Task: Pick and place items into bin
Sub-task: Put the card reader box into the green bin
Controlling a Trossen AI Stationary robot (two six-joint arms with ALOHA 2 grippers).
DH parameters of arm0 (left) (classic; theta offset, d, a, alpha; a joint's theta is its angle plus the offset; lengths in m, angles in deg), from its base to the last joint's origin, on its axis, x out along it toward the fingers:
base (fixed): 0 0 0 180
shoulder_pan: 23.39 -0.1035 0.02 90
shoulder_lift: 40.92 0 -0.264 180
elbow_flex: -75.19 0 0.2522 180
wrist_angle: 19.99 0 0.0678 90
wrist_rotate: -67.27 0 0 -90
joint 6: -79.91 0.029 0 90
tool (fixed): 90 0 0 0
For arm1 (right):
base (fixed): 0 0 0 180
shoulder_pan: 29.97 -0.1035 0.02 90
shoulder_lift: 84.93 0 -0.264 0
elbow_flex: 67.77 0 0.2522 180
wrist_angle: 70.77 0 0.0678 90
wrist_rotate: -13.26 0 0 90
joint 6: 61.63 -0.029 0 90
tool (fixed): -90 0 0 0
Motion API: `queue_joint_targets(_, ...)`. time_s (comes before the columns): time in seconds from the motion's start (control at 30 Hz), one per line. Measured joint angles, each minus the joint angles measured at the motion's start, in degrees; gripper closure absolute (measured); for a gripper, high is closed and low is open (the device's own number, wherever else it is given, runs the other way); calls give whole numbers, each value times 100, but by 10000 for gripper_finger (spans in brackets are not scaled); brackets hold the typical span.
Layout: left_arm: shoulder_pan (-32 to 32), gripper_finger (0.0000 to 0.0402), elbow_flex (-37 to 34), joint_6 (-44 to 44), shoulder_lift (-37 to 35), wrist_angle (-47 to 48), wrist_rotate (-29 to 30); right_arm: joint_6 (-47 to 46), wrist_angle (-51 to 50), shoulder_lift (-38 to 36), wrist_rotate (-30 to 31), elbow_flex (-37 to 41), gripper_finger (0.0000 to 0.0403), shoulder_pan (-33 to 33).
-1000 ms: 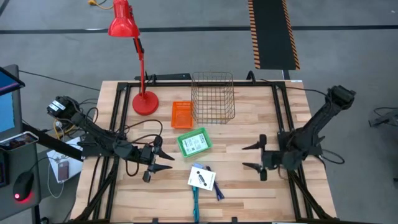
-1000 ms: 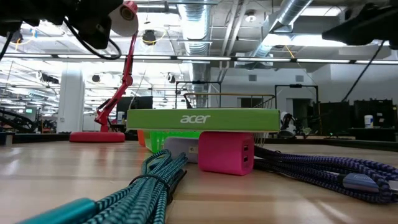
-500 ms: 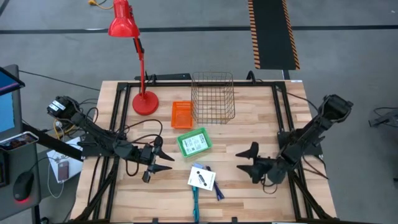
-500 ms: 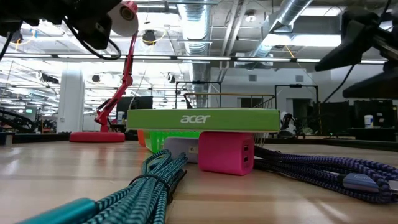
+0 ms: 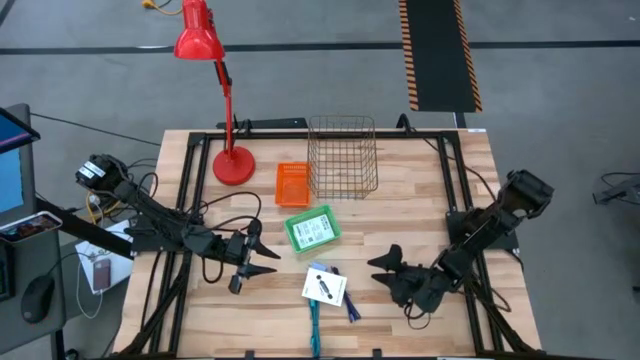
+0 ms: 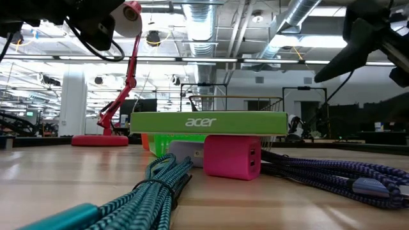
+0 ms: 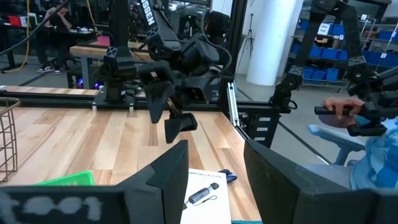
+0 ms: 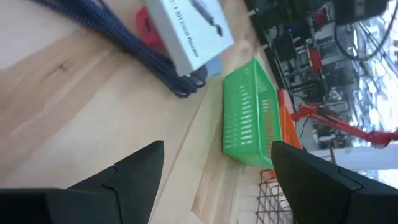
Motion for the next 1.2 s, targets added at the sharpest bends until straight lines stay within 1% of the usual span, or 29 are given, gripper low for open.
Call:
queue_joint_targets(0.3,0,258,2,-146,0,-1,1,527,-2,712,-25,-599,112,150)
queue_joint_targets(0.43,0,258,2,-146,0,-1,1,557,9,908,-143,-791,112,150)
queue_joint_targets(0.57,0,258,2,-149,0,-3,1,781,3,1036,-222,-892,112,150)
queue_joint_targets(0.9,0,258,2,-360,0,-12,11,1112,-2,1058,-260,-950,112,291)
queue_joint_targets(1.2,0,258,2,-369,2,-104,10,1032,7,1058,-486,-950,112,461)
